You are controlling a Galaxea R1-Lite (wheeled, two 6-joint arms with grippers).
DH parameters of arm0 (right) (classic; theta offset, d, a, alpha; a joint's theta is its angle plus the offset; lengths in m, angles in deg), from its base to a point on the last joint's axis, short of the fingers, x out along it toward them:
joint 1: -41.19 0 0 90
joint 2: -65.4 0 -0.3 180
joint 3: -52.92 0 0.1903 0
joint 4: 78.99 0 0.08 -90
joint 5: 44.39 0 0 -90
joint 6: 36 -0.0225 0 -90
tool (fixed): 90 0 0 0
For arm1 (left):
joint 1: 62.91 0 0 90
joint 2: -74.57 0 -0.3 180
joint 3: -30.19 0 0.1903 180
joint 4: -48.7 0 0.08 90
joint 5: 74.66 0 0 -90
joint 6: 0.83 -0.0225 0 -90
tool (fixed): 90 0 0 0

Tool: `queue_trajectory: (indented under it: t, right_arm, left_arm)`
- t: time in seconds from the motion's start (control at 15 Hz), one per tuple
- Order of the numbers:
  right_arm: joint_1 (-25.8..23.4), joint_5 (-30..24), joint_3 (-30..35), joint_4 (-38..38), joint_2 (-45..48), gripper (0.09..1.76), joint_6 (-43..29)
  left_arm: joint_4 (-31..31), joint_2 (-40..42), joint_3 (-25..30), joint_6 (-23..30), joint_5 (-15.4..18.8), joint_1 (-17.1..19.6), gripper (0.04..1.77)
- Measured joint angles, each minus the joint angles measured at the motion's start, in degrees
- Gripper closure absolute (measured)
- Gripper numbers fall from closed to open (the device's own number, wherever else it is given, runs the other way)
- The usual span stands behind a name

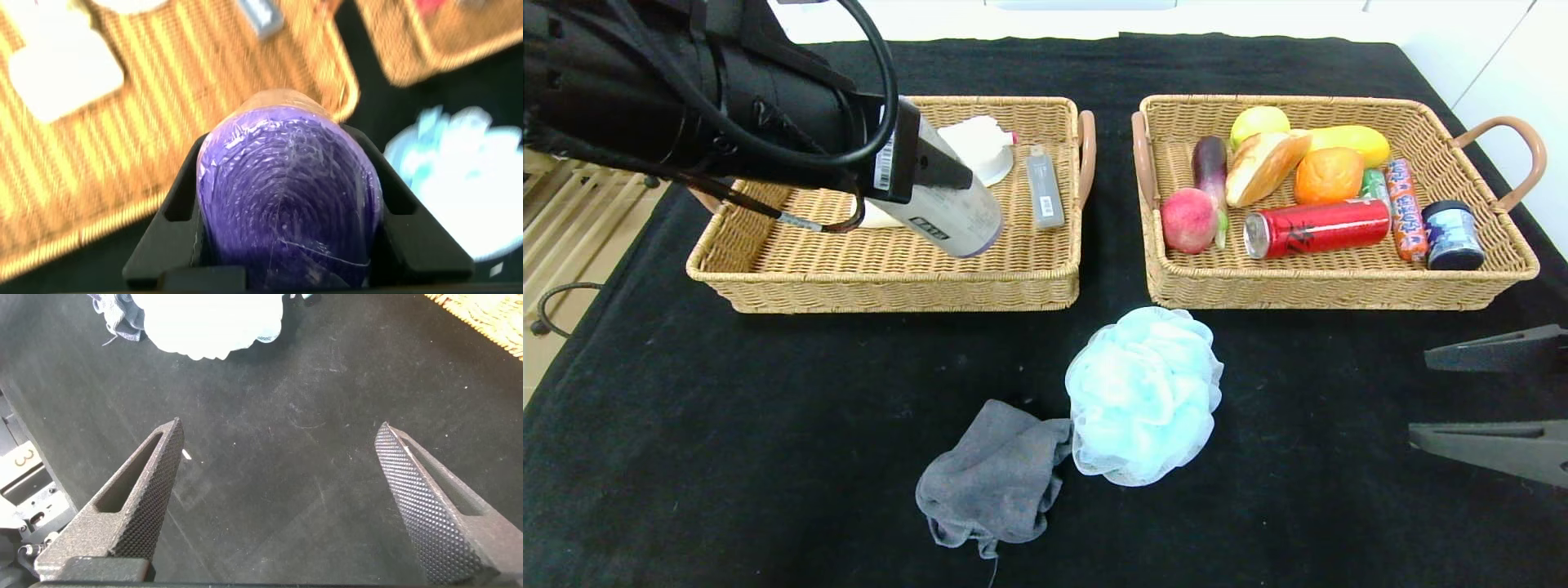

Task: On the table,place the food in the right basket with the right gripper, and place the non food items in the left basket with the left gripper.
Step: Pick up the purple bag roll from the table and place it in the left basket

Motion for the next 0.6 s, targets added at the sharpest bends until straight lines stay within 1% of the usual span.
queue_trajectory:
  t: [0.2, 0.47, 0.6]
  right_arm:
    - [-0.04, 0.0, -0.11, -0.09, 0.0, 0.14, 0.0]
    - [-0.44, -0.02, -0.2, -0.13, 0.0, 0.14, -0.02]
    - [-0.61, -0.02, -0.2, -0.51, 0.0, 0.14, -0.13]
  left_arm:
    - [3.21, -3.39, -3.19, -0.41, 0.2, 0.52, 0.86]
    - [12.0, -7.52, -4.46, -0.57, 0.33, 2.33, 0.86]
    - [15.32, -9.31, -4.77, -0.6, 0.37, 3.38, 0.86]
